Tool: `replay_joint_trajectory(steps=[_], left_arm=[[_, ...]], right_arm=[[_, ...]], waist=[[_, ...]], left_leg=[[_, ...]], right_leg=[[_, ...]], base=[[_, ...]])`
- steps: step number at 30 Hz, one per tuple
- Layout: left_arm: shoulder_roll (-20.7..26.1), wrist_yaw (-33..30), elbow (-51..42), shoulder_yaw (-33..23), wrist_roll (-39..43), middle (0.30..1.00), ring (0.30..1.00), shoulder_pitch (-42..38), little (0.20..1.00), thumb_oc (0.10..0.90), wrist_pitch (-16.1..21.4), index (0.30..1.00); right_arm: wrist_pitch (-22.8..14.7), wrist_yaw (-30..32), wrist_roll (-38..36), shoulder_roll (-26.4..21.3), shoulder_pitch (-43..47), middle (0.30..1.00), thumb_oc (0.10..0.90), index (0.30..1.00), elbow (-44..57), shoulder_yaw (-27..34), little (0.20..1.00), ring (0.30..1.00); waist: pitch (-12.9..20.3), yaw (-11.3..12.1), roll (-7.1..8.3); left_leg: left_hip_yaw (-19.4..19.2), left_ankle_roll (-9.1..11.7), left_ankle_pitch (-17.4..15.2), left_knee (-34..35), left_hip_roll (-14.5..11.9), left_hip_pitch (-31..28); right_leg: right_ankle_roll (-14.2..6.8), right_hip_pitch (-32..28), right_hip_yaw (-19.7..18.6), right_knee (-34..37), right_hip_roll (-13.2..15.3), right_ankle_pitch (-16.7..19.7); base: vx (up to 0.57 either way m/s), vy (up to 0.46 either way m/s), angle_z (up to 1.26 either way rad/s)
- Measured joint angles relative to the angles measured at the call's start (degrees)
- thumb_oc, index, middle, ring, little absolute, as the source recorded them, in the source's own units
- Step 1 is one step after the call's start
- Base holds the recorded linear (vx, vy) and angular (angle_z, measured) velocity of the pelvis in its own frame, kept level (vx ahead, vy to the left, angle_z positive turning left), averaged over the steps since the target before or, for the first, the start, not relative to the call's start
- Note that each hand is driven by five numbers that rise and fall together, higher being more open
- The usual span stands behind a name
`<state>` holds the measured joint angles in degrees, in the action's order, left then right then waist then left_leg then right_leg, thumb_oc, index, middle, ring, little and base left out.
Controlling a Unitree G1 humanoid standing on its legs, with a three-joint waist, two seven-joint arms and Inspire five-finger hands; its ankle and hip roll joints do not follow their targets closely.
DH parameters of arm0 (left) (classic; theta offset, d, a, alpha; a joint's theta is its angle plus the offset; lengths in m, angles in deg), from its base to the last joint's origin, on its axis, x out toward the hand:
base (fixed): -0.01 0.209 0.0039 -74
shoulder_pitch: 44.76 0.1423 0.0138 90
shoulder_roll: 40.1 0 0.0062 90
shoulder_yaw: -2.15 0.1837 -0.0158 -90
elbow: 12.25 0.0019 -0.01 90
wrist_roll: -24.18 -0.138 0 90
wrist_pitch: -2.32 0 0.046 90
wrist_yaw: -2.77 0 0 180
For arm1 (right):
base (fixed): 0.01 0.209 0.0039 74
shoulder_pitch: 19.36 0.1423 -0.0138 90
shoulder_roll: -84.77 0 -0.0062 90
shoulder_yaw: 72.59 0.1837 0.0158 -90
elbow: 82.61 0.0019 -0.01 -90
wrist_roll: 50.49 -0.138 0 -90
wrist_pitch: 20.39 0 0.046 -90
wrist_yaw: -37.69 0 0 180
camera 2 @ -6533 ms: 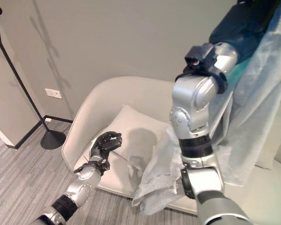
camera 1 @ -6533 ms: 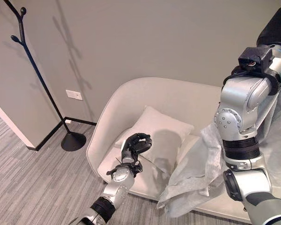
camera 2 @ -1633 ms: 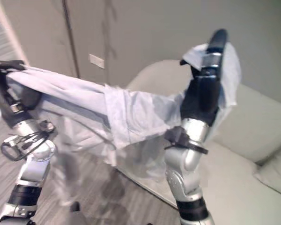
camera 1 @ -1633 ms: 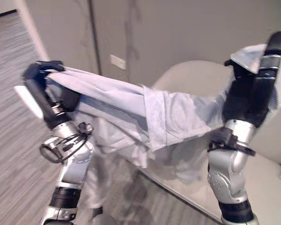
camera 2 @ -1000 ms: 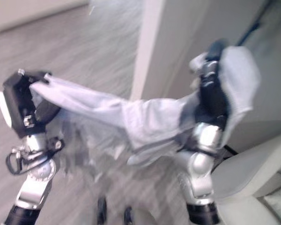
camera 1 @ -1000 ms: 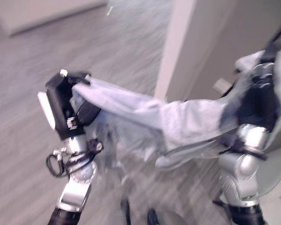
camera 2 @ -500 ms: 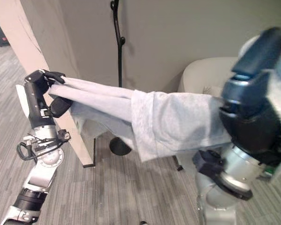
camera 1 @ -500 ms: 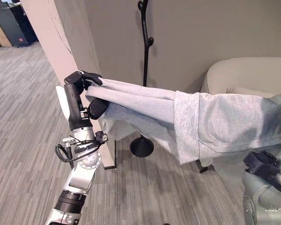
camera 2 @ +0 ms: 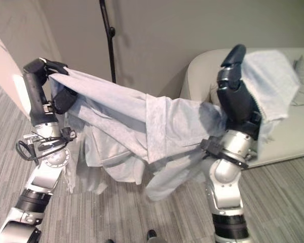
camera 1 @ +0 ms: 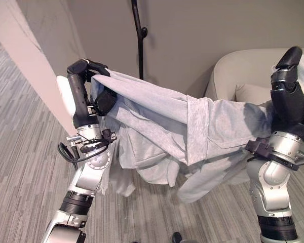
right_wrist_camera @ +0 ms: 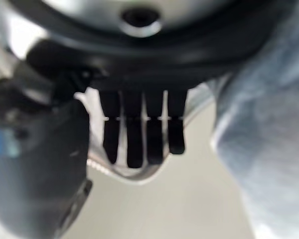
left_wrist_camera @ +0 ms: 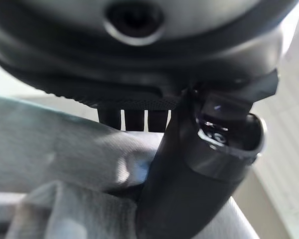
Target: Hang the clothes on the sofa on the clothes rack.
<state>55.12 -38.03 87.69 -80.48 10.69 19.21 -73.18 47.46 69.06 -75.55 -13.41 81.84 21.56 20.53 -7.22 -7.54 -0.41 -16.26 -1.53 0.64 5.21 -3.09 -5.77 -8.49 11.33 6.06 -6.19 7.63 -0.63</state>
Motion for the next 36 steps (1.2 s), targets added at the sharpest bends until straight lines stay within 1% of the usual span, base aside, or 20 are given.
replay_joint_trajectory(steps=[2,3,6,7,12,14,17,18,19,20,21,22,23,26,28,30,33,34,35,36], left_arm=[[1.29,0.0,0.86,-0.16,-0.01,0.3,0.3,0.01,0.3,0.4,-0.92,0.3],[1.15,-0.09,0.85,-0.17,-0.04,0.3,0.3,0.22,0.3,0.4,-1.19,0.3],[-0.41,-0.46,-0.48,-0.97,-0.11,0.3,0.3,1.06,0.3,0.4,-1.2,0.3],[-0.38,-0.55,-1.43,-1.55,-0.13,0.3,0.3,0.95,0.3,0.4,-1.19,0.3],[0.48,-1.52,-1.3,-2.48,-0.09,0.3,0.3,0.84,0.3,0.4,-2.03,0.3],[0.87,-1.5,-1.31,-3.14,-0.13,0.3,0.3,0.41,0.3,0.4,-2.26,0.3],[3.44,-1.71,-1.42,-3.8,-0.26,0.3,0.3,0.15,0.3,0.4,-2.33,0.3],[5.56,-1.76,-1.52,-3.69,-0.91,0.3,0.3,-0.37,0.3,0.4,-2.33,0.3],[6.43,-2.82,-2.1,-3.85,-1.82,0.3,0.3,-0.7,0.3,0.4,-2.33,0.3],[7.27,-3.99,-2.15,-4.87,-2.63,0.3,0.3,-0.79,0.3,0.4,-2.6,0.3],[8.23,-4.11,-2.08,-4.88,-4.04,0.3,0.3,-1.1,0.3,0.4,-3.22,0.3],[9.78,-4.43,-2.04,-4.84,-5.75,0.3,0.3,-1.16,0.3,0.4,-3.67,0.3],[11.68,-4.98,-2.07,-4.85,-7.42,0.3,0.3,-1.23,0.3,0.4,-3.7,0.3],[14.35,-6.34,-1.81,-5.13,-9.65,0.3,0.3,-1.42,0.3,0.4,-3.7,0.3],[17.37,-7.38,-1.82,-5.27,-10.58,0.3,0.3,-2.42,0.3,0.4,-3.74,0.3],[20.06,-7.4,-1.47,-5.33,-12.14,0.3,0.3,-4.12,0.3,0.4,-3.75,0.3],[22.8,-7.52,4.0,-2.12,-13.58,0.3,0.3,-11.88,0.3,0.4,-3.69,0.3],[23.96,-7.5,4.97,-1.23,-13.56,0.3,0.3,-13.32,0.3,0.4,-3.78,0.3],[24.39,-7.45,5.32,-0.86,-13.6,0.3,0.3,-13.7,0.3,0.4,-3.79,0.3],[24.52,-7.35,5.67,-0.34,-13.61,0.3,0.3,-13.78,0.3,0.4,-3.97,0.3]], right_arm=[[-0.5,-1.69,-2.5,0.02,-0.15,0.3,0.4,0.3,0.06,-1.09,0.3,0.3],[-0.75,-2.57,-3.54,0.01,-0.4,0.3,0.4,0.3,0.04,-1.1,0.3,0.3],[-1.08,-5.4,-7.13,-2.29,-1.77,0.3,0.4,0.3,0.26,-1.03,0.3,0.3],[-1.11,-6.41,-7.7,-3.76,-1.75,0.3,0.4,0.3,0.27,-1.0,0.3,0.3],[-1.23,-11.5,-10.5,-7.25,0.03,0.3,0.4,0.3,0.27,-1.06,0.3,0.3],[-1.26,-12.59,-12.19,-7.43,0.53,0.3,0.4,0.3,0.25,-1.09,0.3,0.3],[-1.58,-13.84,-13.53,-7.42,1.02,0.3,0.4,0.3,0.04,-2.23,0.3,0.3],[-1.9,-14.05,-14.09,-7.28,1.04,0.3,0.4,0.3,-0.22,-2.94,0.3,0.3],[-2.08,-14.39,-14.37,-7.06,1.42,0.3,0.4,0.3,0.17,-2.96,0.3,0.3],[-2.11,-15.08,-14.42,-6.87,2.99,0.3,0.4,0.3,0.33,-3.8,0.3,0.3],[-2.17,-15.19,-14.49,-7.01,3.89,0.3,0.4,0.3,0.36,-3.9,0.3,0.3],[-2.22,-15.14,-14.61,-7.32,4.98,0.3,0.4,0.3,0.25,-4.13,0.3,0.3],[-2.26,-15.16,-14.61,-8.4,6.19,0.3,0.4,0.3,0.11,-4.37,0.3,0.3],[-2.43,-15.75,-14.51,-9.15,6.84,0.3,0.4,0.3,-0.76,-4.43,0.3,0.3],[-2.88,-15.53,-14.09,-10.02,9.84,0.3,0.4,0.3,-3.78,-4.43,0.3,0.3],[-2.71,-14.64,-13.96,-10.47,12.52,0.3,0.4,0.3,-5.45,-4.54,0.3,0.3],[-2.48,-13.27,-12.21,-16.59,16.12,0.3,0.4,0.3,-6.97,-5.79,0.3,0.3],[-2.71,-13.2,-11.27,-18.44,17.72,0.3,0.4,0.3,-6.99,-6.02,0.3,0.3],[-3.19,-12.96,-10.27,-19.04,18.18,0.3,0.4,0.3,-6.78,-5.94,0.3,0.3],[-3.06,-12.91,-9.71,-19.98,18.33,0.3,0.4,0.3,-6.82,-5.98,0.3,0.3]], waist=[[-0.39,-0.05,2.93],[-0.25,-0.15,3.68],[1.06,1.09,0.67],[1.21,1.15,0.46],[1.39,1.9,1.11],[1.47,1.81,1.53],[1.67,3.6,4.3],[1.71,3.71,7.5],[1.78,3.74,9.65],[1.65,4.42,10.15],[1.61,4.36,10.22],[1.56,4.78,10.32],[1.54,5.1,10.23],[1.38,6.93,10.38],[1.35,6.86,10.05],[1.33,6.87,9.62],[1.99,5.78,8.02],[2.05,4.77,6.41],[2.06,3.73,6.25],[1.93,3.5,5.18]], left_leg=[[0.22,1.99,-1.29,0.28,1.12,-2.91],[1.31,3.1,-2.05,0.28,0.48,-4.41],[1.74,5.43,-2.92,-0.16,-6.44,-6.61],[1.79,5.89,-2.6,-0.92,-8.37,-7.06],[3.12,9.66,1.3,-9.0,-12.13,-3.8],[6.13,10.62,2.51,-14.08,-13.35,-2.2],[10.08,10.29,5.91,-27.44,-15.86,3.62],[10.7,10.03,8.33,-34.32,-15.71,7.43],[9.61,7.33,4.78,-43.31,-15.44,13.0],[8.71,6.64,-0.25,-41.52,-12.34,16.91],[8.59,6.54,-3.02,-37.84,-10.16,18.35],[8.69,7.01,-3.67,-28.79,-7.63,18.2],[8.62,7.26,-2.72,-17.51,-4.89,17.63],[10.11,5.69,1.89,-5.3,0.09,19.0],[10.67,5.2,2.2,-3.33,2.03,20.79],[10.13,2.9,2.64,-6.23,2.15,20.75],[8.69,1.51,2.05,-8.36,2.83,15.0],[8.83,0.42,7.27,-5.66,2.41,12.81],[8.89,-1.62,8.03,-3.7,3.54,10.26],[9.11,-2.23,8.32,-1.74,3.5,8.15]], right_leg=[[0.81,-0.43,-0.17,4.75,2.67,4.75],[1.75,-1.87,-0.02,4.5,2.93,9.3],[5.54,-3.73,2.63,1.17,-3.95,6.01],[7.42,-4.67,3.87,1.52,-5.62,6.13],[9.8,-7.32,5.15,1.46,-8.19,3.26],[11.0,-9.05,6.08,1.81,-9.24,1.42],[13.82,-12.47,6.35,2.42,-10.86,-0.79],[15.3,-13.78,6.45,3.03,-10.22,-2.45],[15.55,-14.75,7.39,4.74,-10.3,-2.16],[15.24,-15.35,7.42,4.44,-10.31,-2.31],[15.04,-15.71,7.0,4.75,-10.24,-2.44],[15.02,-16.02,7.19,5.22,-10.09,-2.44],[15.0,-16.32,7.51,5.87,-10.23,-2.46],[14.65,-19.85,7.01,7.93,-10.5,-2.67],[14.37,-21.65,6.27,9.88,-10.92,-2.86],[13.69,-23.53,4.44,11.42,-11.12,-3.32],[10.82,-26.35,2.41,11.28,-10.35,-5.3],[9.55,-26.54,1.91,10.08,-10.45,-6.1],[8.92,-26.4,1.56,7.88,-9.37,-6.25],[7.58,-25.46,1.47,3.95,-8.94,-7.2]], base=[[0.4,-0.277,0.18],[0.49,-0.351,0.42],[0.29,-0.27,0.21],[0.27,-0.317,0.09],[0.2,-0.282,0.12],[0.21,-0.322,0.2],[0.22,-0.3,0.07],[-0.02,-0.016,0.34],[0.08,0.098,0.42],[0.11,0.111,0.36],[0.13,0.107,0.23],[0.07,0.072,0.1],[0.08,0.066,-0.01],[0.14,0.107,-0.12],[0.25,0.146,-0.31],[0.29,0.176,-0.46],[0.32,0.275,-0.34],[0.21,0.23,-0.18],[0.18,0.225,-0.02],[0.12,0.16,-0.04]])
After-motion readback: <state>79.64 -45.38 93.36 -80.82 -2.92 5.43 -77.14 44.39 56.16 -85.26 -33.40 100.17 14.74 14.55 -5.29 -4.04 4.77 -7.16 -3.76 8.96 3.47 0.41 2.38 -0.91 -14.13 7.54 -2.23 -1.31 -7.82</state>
